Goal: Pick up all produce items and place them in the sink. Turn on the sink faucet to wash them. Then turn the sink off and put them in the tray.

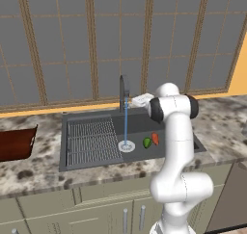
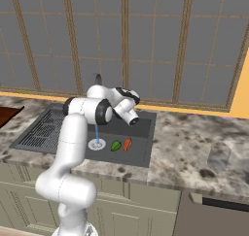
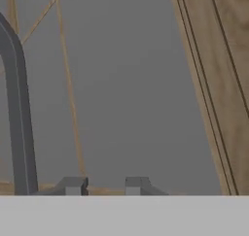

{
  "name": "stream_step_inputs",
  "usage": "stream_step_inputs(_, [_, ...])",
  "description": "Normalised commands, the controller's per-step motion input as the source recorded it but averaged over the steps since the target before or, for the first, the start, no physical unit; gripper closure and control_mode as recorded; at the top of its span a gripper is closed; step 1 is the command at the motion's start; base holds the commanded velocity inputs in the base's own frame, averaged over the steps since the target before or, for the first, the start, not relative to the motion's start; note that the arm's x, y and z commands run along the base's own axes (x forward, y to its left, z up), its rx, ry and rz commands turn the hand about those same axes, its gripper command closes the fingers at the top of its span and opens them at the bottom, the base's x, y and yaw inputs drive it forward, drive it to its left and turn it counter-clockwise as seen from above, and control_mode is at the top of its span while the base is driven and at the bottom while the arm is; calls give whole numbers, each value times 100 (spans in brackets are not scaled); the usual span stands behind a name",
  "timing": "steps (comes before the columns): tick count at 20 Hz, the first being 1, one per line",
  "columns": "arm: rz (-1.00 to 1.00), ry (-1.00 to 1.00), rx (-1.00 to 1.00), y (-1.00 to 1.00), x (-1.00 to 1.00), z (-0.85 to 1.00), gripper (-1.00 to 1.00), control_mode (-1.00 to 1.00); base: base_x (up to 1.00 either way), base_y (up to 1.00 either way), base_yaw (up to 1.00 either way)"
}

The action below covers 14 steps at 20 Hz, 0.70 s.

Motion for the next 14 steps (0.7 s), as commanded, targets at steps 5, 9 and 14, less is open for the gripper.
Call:
stream_step_inputs(5, [9,15,0,-59,0,-69,100,-100,0,0,0])
stream_step_inputs(9, [6,6,0,4,-1,-25,100,-100,0,0,0])
stream_step_inputs(14, [21,-8,0,14,-1,-11,100,-100,0,0,0])
